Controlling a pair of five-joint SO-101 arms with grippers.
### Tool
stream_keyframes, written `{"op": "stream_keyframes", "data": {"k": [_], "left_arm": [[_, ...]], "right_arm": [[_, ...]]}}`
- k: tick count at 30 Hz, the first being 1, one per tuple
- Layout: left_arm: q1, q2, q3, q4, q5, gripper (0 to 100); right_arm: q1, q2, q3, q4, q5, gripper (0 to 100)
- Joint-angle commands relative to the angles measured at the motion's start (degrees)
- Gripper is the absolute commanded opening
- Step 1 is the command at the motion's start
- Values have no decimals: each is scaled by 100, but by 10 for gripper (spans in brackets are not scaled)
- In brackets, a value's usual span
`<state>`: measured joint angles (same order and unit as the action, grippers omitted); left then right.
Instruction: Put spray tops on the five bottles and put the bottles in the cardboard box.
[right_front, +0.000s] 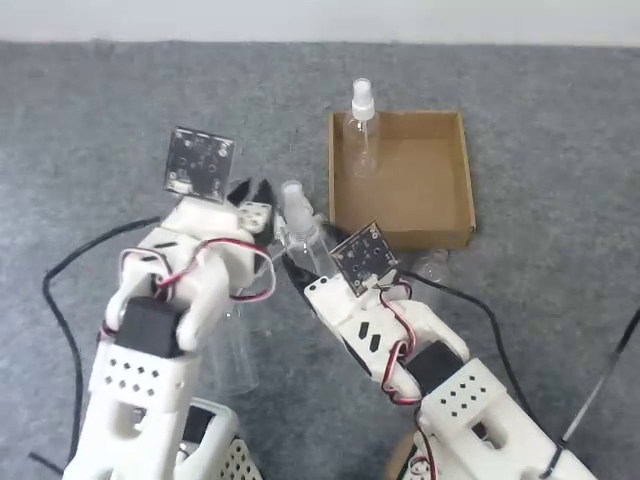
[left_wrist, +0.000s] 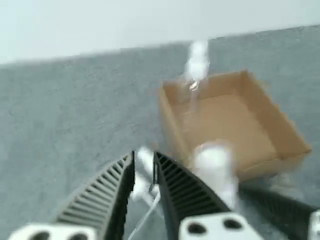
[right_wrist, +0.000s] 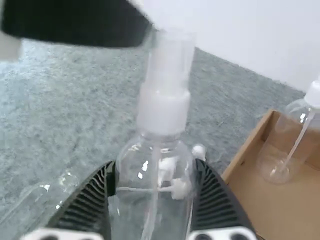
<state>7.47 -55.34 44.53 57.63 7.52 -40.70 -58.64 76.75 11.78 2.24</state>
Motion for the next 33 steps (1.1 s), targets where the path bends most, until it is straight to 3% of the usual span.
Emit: {"op": "stream_keyframes", "data": {"k": [1, 5, 14, 20, 24, 33], "left_arm": [[-352, -615, -286, 360, -26, 113], [-378, -1495, 295, 607, -264, 164], [273, -1943, 1851, -211, -633, 171], [589, -1943, 2035, -246, -695, 231], [545, -1908, 2413, -782, -712, 276], [536, -1908, 2659, -1152, -826, 276]], "right_arm": [[215, -215, -211, -145, -62, 6], [470, -171, -466, -136, -62, 6], [857, 866, -2426, 708, -431, 6], [813, 2229, -3815, 1165, -466, 6], [787, 2738, -4668, 1842, -466, 6], [233, 2343, -5196, 3371, -475, 6]]}}
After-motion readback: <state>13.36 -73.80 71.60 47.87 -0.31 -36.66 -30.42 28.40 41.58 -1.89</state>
